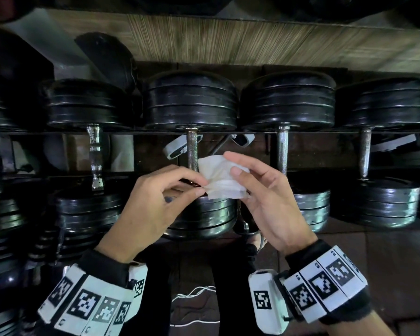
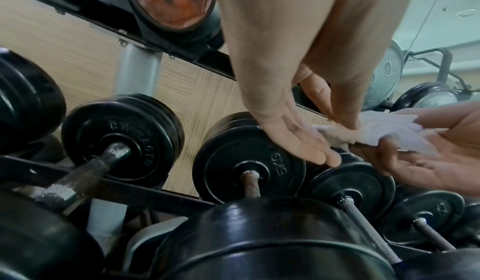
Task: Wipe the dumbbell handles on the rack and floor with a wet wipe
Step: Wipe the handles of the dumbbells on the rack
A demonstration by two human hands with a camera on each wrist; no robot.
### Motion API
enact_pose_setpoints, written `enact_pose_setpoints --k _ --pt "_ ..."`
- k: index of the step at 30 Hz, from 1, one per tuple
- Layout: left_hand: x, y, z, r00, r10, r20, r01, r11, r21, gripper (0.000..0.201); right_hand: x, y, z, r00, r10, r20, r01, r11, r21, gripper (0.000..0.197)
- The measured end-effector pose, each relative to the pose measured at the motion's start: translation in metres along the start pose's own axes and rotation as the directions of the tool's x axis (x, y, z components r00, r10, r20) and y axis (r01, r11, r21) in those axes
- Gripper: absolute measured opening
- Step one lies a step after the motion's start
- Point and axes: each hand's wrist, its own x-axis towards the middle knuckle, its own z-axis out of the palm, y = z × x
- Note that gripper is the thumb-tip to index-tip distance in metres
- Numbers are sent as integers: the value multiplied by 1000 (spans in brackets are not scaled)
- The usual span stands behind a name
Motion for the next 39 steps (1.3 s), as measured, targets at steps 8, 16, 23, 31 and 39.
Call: enact_pose_setpoints --k 8,16,23,31,39 --pt "-8 0 4 951 300 -72 -268 918 292 6 -1 1 3 991 -46 -126 58 994 89 28" --pt "-9 -5 7 961 278 12 -266 906 328 10 0 -2 8 998 -12 -69 24 986 168 36" --pt "0 4 21 987 -114 -117 97 985 -142 40 -6 0 14 997 -58 41 58 998 8 42" --pt "1 12 25 966 -80 -248 20 971 -237 16 -7 6 19 995 -102 -5 102 992 -75 49" --pt "-3 5 21 968 -35 -249 25 999 -40 24 -10 9 15 999 -10 -51 -2 973 -232 33"
